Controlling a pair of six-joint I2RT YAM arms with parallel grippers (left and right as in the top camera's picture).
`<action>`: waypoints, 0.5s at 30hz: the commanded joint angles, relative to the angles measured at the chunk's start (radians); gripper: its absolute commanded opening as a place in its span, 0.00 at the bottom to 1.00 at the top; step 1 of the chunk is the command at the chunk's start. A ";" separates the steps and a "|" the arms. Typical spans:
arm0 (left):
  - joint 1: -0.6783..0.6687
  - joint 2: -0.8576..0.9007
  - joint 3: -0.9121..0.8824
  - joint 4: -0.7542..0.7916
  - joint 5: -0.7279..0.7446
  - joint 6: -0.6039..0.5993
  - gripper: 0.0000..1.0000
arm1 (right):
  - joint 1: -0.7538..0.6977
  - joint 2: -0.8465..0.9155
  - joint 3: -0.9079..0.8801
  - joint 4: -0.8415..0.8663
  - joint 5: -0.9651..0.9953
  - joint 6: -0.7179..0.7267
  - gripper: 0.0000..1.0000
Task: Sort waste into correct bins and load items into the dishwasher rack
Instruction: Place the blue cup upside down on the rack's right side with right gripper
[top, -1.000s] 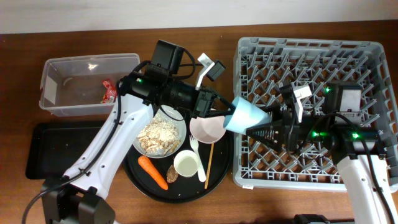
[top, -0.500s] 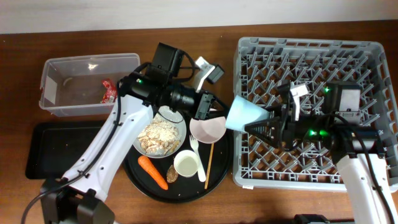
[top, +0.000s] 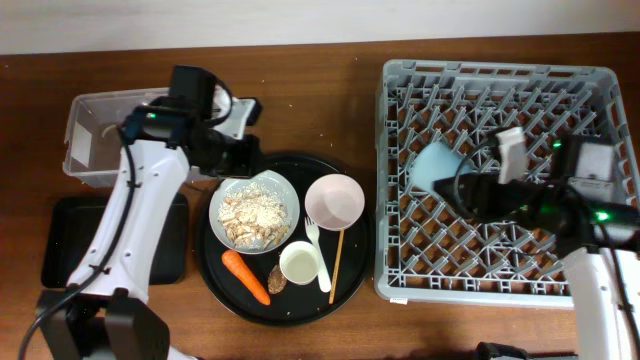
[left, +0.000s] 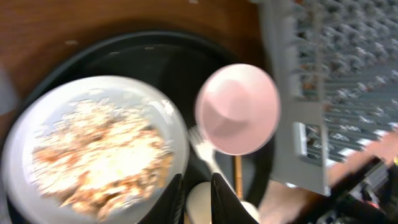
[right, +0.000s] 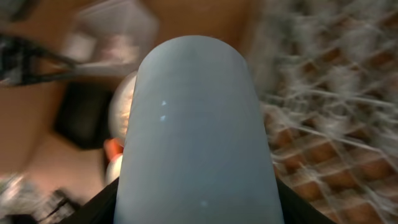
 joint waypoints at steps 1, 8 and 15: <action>0.043 -0.006 -0.002 -0.021 -0.084 0.001 0.15 | -0.102 -0.009 0.110 -0.083 0.319 0.048 0.37; 0.049 -0.006 -0.002 -0.028 -0.111 0.001 0.15 | -0.312 0.007 0.154 -0.150 0.587 0.128 0.36; 0.048 -0.006 -0.002 -0.031 -0.111 0.001 0.15 | -0.439 0.142 0.154 -0.139 0.797 0.250 0.36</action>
